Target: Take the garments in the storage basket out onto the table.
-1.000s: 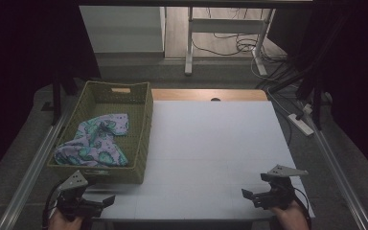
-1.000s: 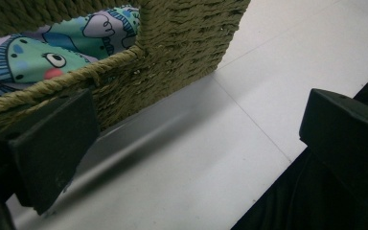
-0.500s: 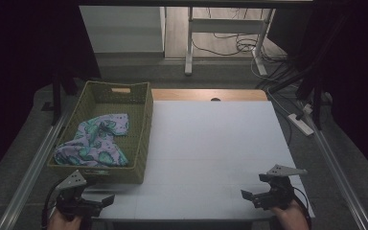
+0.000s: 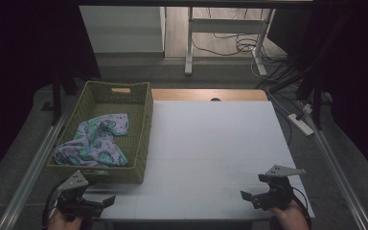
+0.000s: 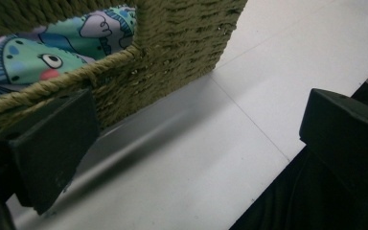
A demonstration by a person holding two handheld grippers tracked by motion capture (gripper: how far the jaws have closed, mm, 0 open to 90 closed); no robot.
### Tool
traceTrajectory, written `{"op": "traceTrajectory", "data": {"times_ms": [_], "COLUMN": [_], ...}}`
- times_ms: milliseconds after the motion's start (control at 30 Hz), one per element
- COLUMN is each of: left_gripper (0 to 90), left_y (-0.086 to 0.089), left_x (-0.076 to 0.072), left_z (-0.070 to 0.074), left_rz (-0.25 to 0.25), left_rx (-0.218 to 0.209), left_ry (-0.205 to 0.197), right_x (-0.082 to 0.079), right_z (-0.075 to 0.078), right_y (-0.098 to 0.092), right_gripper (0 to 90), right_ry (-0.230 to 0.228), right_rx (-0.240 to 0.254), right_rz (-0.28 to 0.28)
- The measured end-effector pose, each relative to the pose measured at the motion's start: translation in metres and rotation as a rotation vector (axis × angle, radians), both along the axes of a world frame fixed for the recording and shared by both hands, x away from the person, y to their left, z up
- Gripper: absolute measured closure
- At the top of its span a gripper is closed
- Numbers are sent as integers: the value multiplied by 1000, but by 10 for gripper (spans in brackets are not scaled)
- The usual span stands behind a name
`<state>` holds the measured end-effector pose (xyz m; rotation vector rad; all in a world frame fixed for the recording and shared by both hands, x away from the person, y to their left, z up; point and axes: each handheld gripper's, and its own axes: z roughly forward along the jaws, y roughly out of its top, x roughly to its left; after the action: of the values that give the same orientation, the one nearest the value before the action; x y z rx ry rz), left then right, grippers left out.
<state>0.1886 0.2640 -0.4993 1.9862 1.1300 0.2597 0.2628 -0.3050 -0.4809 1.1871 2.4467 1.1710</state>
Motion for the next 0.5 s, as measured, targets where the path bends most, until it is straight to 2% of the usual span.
{"op": "traceTrajectory", "data": {"times_ms": [200,500], "left_gripper": [0,0], "left_y": [0,-2], "left_x": [-2,-2], "left_z": [2,5], "left_rz": [-5,-29], "left_rx": [1,-4], "left_ry": [-32,-29], "right_x": [0,0], "right_z": [0,0], "right_y": [1,1], "right_gripper": [2,2], "right_ry": [1,0], "right_rx": [-5,-12], "right_rz": [4,7]}}
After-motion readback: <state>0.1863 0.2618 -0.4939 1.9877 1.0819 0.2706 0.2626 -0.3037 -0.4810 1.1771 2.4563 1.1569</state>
